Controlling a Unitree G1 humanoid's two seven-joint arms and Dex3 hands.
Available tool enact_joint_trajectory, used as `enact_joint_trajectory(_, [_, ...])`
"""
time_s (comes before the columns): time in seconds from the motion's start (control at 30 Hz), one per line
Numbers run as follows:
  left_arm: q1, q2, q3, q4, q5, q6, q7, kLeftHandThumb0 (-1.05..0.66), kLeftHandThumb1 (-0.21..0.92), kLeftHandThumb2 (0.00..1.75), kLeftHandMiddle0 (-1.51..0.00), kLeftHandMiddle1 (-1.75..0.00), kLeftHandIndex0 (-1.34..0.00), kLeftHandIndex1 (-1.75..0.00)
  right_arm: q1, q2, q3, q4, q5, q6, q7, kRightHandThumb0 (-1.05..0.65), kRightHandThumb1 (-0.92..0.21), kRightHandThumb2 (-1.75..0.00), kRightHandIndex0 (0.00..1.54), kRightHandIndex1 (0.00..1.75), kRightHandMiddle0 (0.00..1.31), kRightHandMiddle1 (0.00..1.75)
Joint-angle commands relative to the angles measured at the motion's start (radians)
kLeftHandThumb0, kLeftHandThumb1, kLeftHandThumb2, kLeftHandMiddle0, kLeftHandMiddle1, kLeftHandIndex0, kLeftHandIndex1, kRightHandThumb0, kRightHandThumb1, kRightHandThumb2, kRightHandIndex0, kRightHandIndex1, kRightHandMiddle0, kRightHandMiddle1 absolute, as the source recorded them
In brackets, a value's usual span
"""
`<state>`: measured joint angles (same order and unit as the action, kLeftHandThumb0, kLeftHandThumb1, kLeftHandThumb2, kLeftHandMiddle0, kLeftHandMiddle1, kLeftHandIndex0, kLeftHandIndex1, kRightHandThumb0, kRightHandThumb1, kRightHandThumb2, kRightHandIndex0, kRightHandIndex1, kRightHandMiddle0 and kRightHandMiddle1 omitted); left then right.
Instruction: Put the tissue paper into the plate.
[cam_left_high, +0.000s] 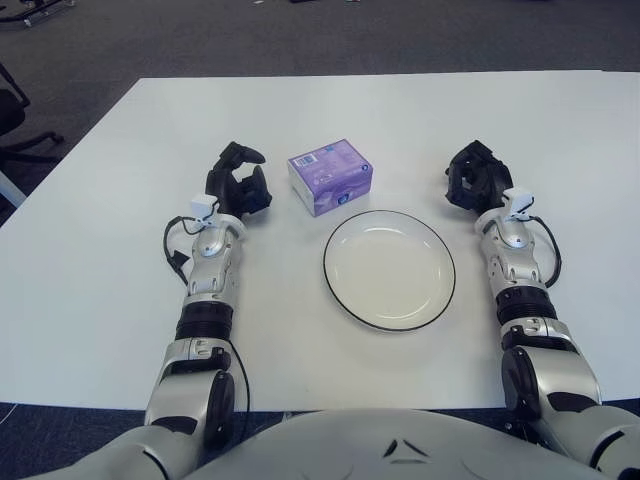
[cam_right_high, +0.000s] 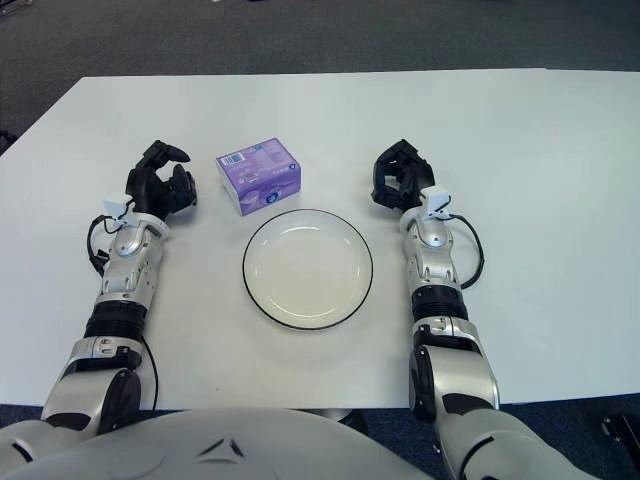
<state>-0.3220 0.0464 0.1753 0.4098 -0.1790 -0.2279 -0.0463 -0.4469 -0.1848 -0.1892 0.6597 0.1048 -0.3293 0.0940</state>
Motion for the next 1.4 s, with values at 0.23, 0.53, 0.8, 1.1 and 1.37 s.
enact_joint_trajectory(0.23, [0.161,-0.045,-0.013,0.055,0.047,-0.037,0.044,-0.46,0.37,1.25,-1.3,-1.75,-0.57,-1.75,0.146,0.036,0.005,0.066,0.001,0.026,0.004,-0.43,-0.48,-1.12,1.12,1.75,0.49,1.75])
enact_joint_trajectory(0.53, [0.183,-0.045,-0.031,-0.003,0.127,-0.085,0.114,-0.47,0.36,1.26,-1.3,-1.75,-0.58,-1.75,0.155,0.035,0.007,0.05,-0.002,0.031,0.003,-0.43,-0.48,-1.12,1.12,1.75,0.49,1.75])
enact_joint_trajectory(0.8, [0.202,-0.055,-0.063,-0.125,0.212,-0.099,0.196,-0.47,0.36,1.26,-1.3,-1.75,-0.58,-1.75,0.162,0.034,0.01,0.041,-0.005,0.033,0.001,-0.43,-0.48,-1.11,1.11,1.75,0.49,1.75])
enact_joint_trajectory(1.1, [0.178,-0.019,-0.101,-0.253,0.362,-0.105,0.279,-0.46,0.37,1.25,-1.31,-1.75,-0.57,-1.75,0.169,0.033,0.013,0.031,-0.004,0.031,0.005,-0.43,-0.47,-1.13,1.13,1.75,0.5,1.75])
enact_joint_trajectory(1.37, [0.149,0.012,-0.15,-0.347,0.538,-0.095,0.358,-0.46,0.39,1.22,-1.31,-1.75,-0.55,-1.75,0.174,0.032,0.017,0.022,-0.007,0.035,-0.002,-0.43,-0.47,-1.13,1.12,1.75,0.5,1.75])
